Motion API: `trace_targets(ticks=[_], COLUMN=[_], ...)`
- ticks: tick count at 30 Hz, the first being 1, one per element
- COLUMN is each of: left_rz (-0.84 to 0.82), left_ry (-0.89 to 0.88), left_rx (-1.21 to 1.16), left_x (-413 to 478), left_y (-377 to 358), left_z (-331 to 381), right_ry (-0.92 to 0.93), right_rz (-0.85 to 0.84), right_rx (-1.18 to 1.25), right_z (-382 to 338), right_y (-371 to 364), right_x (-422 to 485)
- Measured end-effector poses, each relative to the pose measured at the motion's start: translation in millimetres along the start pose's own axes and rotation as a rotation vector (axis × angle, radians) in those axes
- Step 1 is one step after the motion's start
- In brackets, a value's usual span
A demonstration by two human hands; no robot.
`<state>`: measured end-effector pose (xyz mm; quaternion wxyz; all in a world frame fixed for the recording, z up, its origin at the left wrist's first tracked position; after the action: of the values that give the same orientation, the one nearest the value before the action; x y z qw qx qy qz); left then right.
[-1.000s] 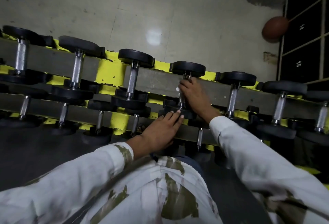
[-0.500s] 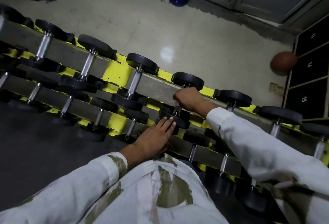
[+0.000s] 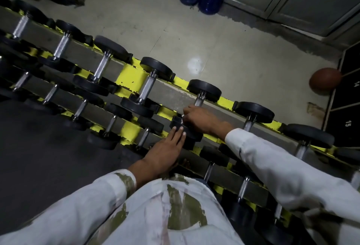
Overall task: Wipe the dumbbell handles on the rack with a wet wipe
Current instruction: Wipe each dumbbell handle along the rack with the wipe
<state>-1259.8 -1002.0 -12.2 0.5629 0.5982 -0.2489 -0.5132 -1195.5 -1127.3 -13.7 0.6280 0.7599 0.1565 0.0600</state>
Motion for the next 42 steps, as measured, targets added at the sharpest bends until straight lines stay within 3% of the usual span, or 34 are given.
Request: trace_targets(ticks=[5, 10, 15, 21, 26, 30, 37, 39, 42], left_rz=[-0.018, -0.029, -0.057, -0.053, -0.045, -0.052, -0.066, -0.075, -0.07], left_ry=[0.017, 0.028, 0.01, -0.032, -0.052, -0.076, -0.12, -0.13, -0.126], left_rx=[0.009, 0.003, 0.014, 0.031, 0.037, 0.026, 0.036, 0.042, 0.048], left_x=[1, 0, 0, 0, 1, 3, 4, 3, 4], left_y=[-2, 0, 1, 4, -2, -2, 6, 8, 8], left_z=[1, 3, 1, 0, -5, -7, -10, -9, -9], right_ry=[-0.22, -0.751, -1.077, -1.415, -1.246, -1.141, -0.884, -0.721, -0.343], right_rz=[0.132, 0.339, 0.651, 0.574, 0.329, 0.249, 0.344, 0.34, 0.196], right_rx=[0.151, 0.512, 0.663, 0.909, 1.055, 1.012, 0.59, 0.494, 0.171], right_z=[24, 44, 67, 115, 48, 55, 36, 32, 14], right_y=[-6, -37, -17, -85, -75, -76, -45, -31, -9], right_x=[-20, -57, -61, -45, -62, -70, -68, -55, -23])
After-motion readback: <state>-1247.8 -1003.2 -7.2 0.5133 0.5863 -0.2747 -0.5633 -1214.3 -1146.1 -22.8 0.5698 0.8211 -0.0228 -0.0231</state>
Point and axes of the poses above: each hand's wrist, its own x-axis towards the middle knuckle, its own y-axis out of the back of the hand, z = x × y, the point moved 8 cm from there along x, towards the middle knuckle, and after that the axes turned 9 degrees about z, right-handed, at the moved point
